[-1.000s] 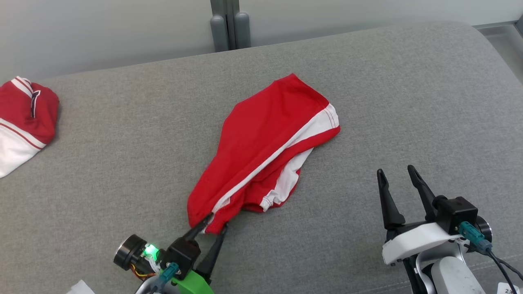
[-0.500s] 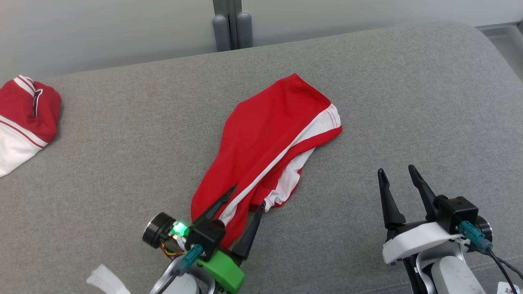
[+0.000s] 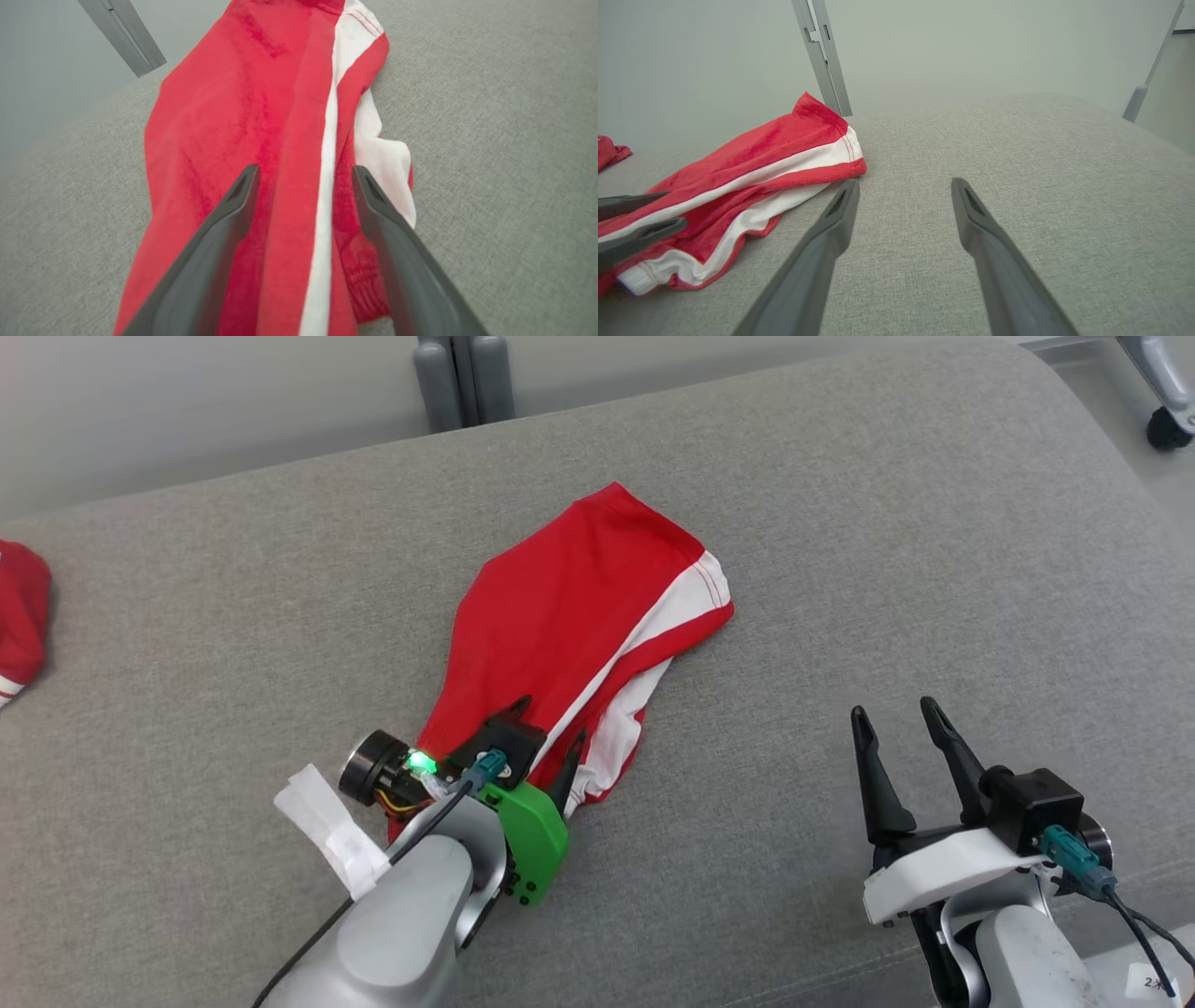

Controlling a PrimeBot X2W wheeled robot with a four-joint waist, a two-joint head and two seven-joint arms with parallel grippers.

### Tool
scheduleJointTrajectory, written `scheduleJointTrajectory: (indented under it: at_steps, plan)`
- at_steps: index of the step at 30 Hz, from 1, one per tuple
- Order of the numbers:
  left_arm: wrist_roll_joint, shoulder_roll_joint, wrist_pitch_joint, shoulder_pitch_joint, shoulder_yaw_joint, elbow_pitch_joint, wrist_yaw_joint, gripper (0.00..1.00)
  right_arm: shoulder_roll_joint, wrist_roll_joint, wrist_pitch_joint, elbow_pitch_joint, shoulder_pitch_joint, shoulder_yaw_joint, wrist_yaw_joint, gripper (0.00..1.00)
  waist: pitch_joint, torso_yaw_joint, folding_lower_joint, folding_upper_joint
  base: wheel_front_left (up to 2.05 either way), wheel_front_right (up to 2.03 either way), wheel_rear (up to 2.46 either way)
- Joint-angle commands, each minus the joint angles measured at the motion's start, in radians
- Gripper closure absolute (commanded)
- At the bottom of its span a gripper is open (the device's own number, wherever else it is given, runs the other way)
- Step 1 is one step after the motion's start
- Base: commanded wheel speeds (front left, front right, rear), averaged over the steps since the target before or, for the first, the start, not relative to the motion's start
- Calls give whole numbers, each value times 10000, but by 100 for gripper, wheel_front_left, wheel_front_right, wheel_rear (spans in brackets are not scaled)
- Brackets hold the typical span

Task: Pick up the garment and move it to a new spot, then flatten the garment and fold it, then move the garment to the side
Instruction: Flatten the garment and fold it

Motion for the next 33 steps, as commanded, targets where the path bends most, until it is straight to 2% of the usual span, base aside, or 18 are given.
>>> scheduleJointTrajectory:
  at_steps: [1, 2, 7, 13, 18, 20, 21, 32, 33]
  plan:
    - [-77, -21, -72, -324, -73, 172, -67, 64, -19, 42, -3, 4, -130, 6, -7, 0, 200, -263, 0, 0, 0, 0, 0]
    - [-141, -50, -178, -465, -147, 269, -132, 100, -20, 69, -3, -16, -129, -4, -8, 0, 229, -310, 0, 0, 0, 0, 0]
    - [-491, -72, -517, -736, -643, 320, -418, 100, -17, 78, -2, -34, -87, -138, -7, 0, 257, -338, 0, 0, 0, 0, 0]
    - [-1048, -88, -795, -905, -1394, -377, -558, 100, -20, 74, -2, -40, -18, -261, -7, 0, 174, -134, 0, 0, 0, 0, 0]
    - [-1010, -77, -739, -957, -1450, -373, -152, 100, -22, 55, -2, -38, -10, -216, -8, 0, 152, -9, 0, 0, 0, 0, 0]
    - [-852, -8, -534, -1038, -1518, -112, 99, 46, -20, 66, -2, -30, -32, -197, -7, 0, 154, 2, 0, 0, 0, 0, 0]
    - [-863, -21, -366, -1055, -1524, 41, 197, 0, -20, 72, -2, -33, -46, -193, -7, 0, 158, 9, 0, 0, 0, 0, 0]
    - [-951, -75, 1112, -1580, -1820, 686, 707, 0, -20, 104, -2, -25, -89, -118, -8, 0, 236, -46, 0, 0, 0, 0, 0]
    - [-893, -78, 1343, -1668, -1932, 747, 699, 25, -20, 113, -2, -14, -107, -99, -7, 0, 245, -61, 0, 0, 0, 0, 0]
